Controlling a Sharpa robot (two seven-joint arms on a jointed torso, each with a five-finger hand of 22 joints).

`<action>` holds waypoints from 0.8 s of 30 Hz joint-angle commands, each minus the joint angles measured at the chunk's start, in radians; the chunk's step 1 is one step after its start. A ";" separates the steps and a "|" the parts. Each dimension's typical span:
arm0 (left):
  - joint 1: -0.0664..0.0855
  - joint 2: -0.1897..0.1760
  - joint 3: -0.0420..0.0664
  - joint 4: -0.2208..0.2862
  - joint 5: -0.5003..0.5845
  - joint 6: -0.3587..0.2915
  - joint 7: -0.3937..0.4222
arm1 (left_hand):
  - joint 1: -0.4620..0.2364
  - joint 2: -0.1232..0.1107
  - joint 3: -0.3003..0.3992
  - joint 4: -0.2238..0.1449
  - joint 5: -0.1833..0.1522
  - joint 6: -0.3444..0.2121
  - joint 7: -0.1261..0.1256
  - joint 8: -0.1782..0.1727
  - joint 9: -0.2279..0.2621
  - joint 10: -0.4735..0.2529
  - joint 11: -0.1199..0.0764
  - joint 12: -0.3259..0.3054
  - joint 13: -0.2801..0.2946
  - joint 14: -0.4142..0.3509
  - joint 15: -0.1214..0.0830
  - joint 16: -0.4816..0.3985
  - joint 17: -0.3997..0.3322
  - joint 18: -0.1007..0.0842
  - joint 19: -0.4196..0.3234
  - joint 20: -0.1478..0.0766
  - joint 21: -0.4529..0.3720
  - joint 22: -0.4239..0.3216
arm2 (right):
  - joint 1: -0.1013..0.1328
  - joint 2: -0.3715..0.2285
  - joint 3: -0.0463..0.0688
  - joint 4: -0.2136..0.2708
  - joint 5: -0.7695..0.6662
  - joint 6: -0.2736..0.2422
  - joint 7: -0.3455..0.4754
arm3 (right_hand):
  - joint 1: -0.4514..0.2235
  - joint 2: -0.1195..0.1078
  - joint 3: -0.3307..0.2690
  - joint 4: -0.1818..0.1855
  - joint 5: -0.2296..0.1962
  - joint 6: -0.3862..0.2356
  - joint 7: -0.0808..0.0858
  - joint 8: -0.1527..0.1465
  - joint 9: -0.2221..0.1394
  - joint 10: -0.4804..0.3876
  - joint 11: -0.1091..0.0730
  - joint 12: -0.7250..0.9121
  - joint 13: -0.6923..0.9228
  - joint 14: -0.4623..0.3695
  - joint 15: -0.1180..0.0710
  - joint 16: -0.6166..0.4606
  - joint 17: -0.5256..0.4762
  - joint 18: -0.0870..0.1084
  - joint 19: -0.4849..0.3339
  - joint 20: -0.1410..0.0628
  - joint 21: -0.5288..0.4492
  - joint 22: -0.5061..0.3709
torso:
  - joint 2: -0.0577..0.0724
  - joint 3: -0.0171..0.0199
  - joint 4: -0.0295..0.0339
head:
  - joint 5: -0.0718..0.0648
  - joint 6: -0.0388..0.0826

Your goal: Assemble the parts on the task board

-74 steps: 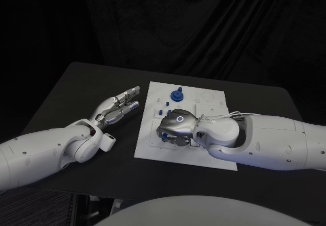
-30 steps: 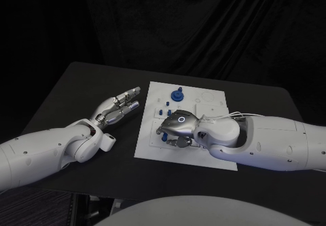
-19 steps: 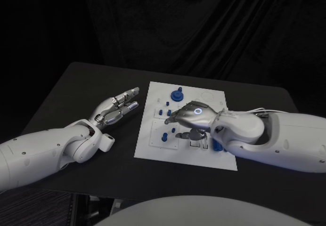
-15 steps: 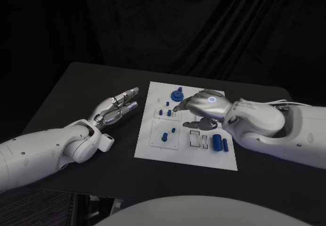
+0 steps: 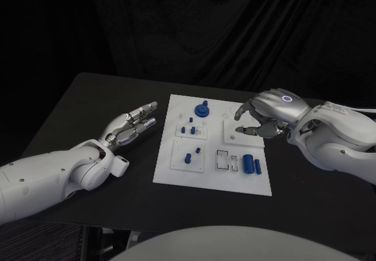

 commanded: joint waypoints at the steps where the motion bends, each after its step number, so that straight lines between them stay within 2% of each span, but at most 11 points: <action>1: -0.002 0.003 0.001 0.000 0.003 0.004 0.105 | 0.011 -0.002 0.006 -0.002 -0.001 0.005 -0.001 0.005 0.001 0.000 0.005 0.002 -0.001 0.002 0.005 0.001 0.002 0.018 -0.002 0.007 0.002 0.002 | -0.024 -0.015 -0.001 0.005 0.025 0.084 -0.165 | -0.098 0.007 -0.008 0.010 -0.002 0.009 -0.014 0.034 0.042 0.121 -0.014 0.047 0.279 0.109 -0.015 0.018 0.267 -0.017 0.045 -0.012 0.077 0.217 | 0.001 -0.0013 -0.0015 | -0.006 0.000; 2: -0.002 0.003 0.001 0.000 0.003 0.005 0.105 | 0.013 -0.002 0.007 -0.002 -0.001 0.006 -0.001 0.005 0.001 0.000 0.005 0.003 -0.001 0.003 0.006 0.001 0.002 0.018 -0.001 0.008 0.003 0.004 | -0.032 -0.018 -0.001 0.004 0.025 0.096 -0.186 | -0.149 0.007 -0.008 0.008 0.001 0.008 -0.021 0.047 0.060 0.121 -0.027 0.047 0.279 0.109 -0.019 0.018 0.267 -0.023 0.056 -0.019 0.104 0.223 | 0.002 -0.0010 -0.0021 | -0.008 0.000; 3: -0.002 0.004 0.001 0.000 0.003 0.006 0.105 | 0.013 -0.002 0.007 -0.002 -0.001 0.006 -0.001 0.005 0.001 0.000 0.005 0.003 -0.001 0.003 0.006 0.001 0.002 0.018 -0.001 0.008 0.003 0.005 | -0.042 -0.021 -0.001 0.003 0.026 0.110 -0.211 | -0.164 0.003 -0.005 0.010 0.000 0.016 -0.022 0.060 0.074 0.121 -0.024 0.047 0.279 0.109 -0.022 0.018 0.267 -0.029 0.068 -0.021 0.132 0.231 | 0.003 -0.0017 -0.0033 | -0.009 0.000; 4: -0.002 0.004 0.001 -0.001 0.003 0.006 0.105 | 0.014 -0.002 0.008 -0.003 -0.001 0.006 0.000 0.005 0.001 -0.001 0.004 0.003 -0.001 0.004 0.009 0.002 0.002 0.018 0.002 0.009 0.005 0.010 | -0.053 -0.023 -0.001 0.002 0.027 0.120 -0.233 | -0.186 -0.006 0.004 0.010 0.002 0.018 -0.022 0.086 0.107 0.121 -0.016 0.047 0.279 0.109 -0.017 0.018 0.267 -0.035 0.080 -0.021 0.163 0.239 | 0.003 -0.0011 -0.0019 | -0.011 0.000; 6: -0.002 0.004 0.001 -0.001 0.003 0.008 0.105 | 0.015 -0.002 0.008 -0.003 -0.001 0.006 0.000 0.004 0.001 -0.001 0.004 0.003 -0.001 0.005 0.010 0.002 0.002 0.018 0.004 0.010 0.006 0.013 | -0.072 -0.026 -0.001 0.002 0.022 0.133 -0.266 | -0.219 -0.014 0.012 0.010 0.003 0.006 -0.025 0.117 0.155 0.121 -0.019 0.047 0.279 0.109 -0.019 0.018 0.267 -0.042 0.093 -0.022 0.195 0.248 | 0.003 -0.0010 -0.0001 | -0.014 0.000; 7: -0.002 0.003 0.001 -0.001 0.003 0.008 0.105 | 0.015 -0.002 0.009 -0.003 -0.001 0.006 0.000 0.004 0.001 -0.001 0.004 0.003 -0.001 0.006 0.011 0.002 0.003 0.018 0.005 0.010 0.007 0.014 | -0.082 -0.027 -0.001 0.002 0.016 0.137 -0.283 | -0.222 -0.018 0.019 0.008 0.002 -0.017 -0.027 0.144 0.205 0.121 -0.023 0.047 0.279 0.109 -0.021 0.018 0.267 -0.045 0.099 -0.025 0.209 0.252 | 0.003 -0.0009 0.0012 | -0.015 0.000; 9: -0.002 0.002 0.001 -0.001 0.003 0.009 0.105 | 0.015 -0.002 0.009 -0.003 -0.001 0.006 0.000 0.004 0.001 -0.001 0.004 0.003 -0.001 0.006 0.011 0.002 0.003 0.018 0.005 0.010 0.007 0.015 | -0.099 -0.029 -0.001 0.004 0.006 0.144 -0.311 | -0.233 -0.024 0.019 0.013 0.004 -0.034 -0.029 0.166 0.248 0.121 -0.024 0.047 0.279 0.109 -0.023 0.018 0.267 -0.049 0.106 -0.026 0.227 0.258 | 0.003 -0.0010 0.0017 | -0.018 0.000; 15: -0.003 -0.001 0.001 -0.003 0.003 0.010 0.104 | 0.016 -0.002 0.009 -0.002 -0.001 0.006 0.001 0.004 0.000 -0.001 0.004 0.003 -0.001 0.007 0.012 0.002 0.003 0.019 0.008 0.011 0.008 0.019 | -0.126 -0.027 -0.001 0.006 -0.006 0.171 -0.376 | -0.282 -0.036 0.003 0.013 0.007 -0.058 -0.028 0.186 0.301 0.121 -0.016 0.047 0.279 0.109 -0.023 0.018 0.267 -0.054 0.114 -0.025 0.244 0.264 | 0.002 0.0008 0.0002 | -0.026 0.000; 21: -0.004 0.002 0.001 -0.005 0.003 0.012 0.104 | 0.017 -0.002 0.010 -0.003 -0.001 0.006 0.001 0.004 0.000 -0.001 0.004 0.004 -0.001 0.008 0.014 0.002 0.003 0.019 0.010 0.013 0.010 0.022 | -0.136 -0.023 -0.001 0.005 -0.010 0.189 -0.402 | -0.308 -0.028 0.003 0.014 0.008 -0.055 -0.025 0.194 0.321 0.121 -0.012 0.047 0.279 0.109 -0.024 0.018 0.267 -0.054 0.114 -0.026 0.244 0.264 | 0.001 0.0017 0.0014 | -0.041 0.000; 24: -0.004 0.002 0.001 -0.006 0.003 0.012 0.103 | 0.017 -0.002 0.010 -0.003 -0.001 0.006 0.001 0.004 0.000 -0.001 0.004 0.004 -0.001 0.008 0.014 0.002 0.003 0.019 0.010 0.013 0.010 0.022 | -0.139 -0.020 -0.002 0.004 -0.011 0.192 -0.403 | -0.313 -0.022 0.007 0.013 0.008 -0.056 -0.024 0.194 0.325 0.121 -0.011 0.047 0.279 0.109 -0.024 0.018 0.267 -0.053 0.113 -0.026 0.241 0.263 | 0.001 0.0018 0.0005 | -0.043 0.000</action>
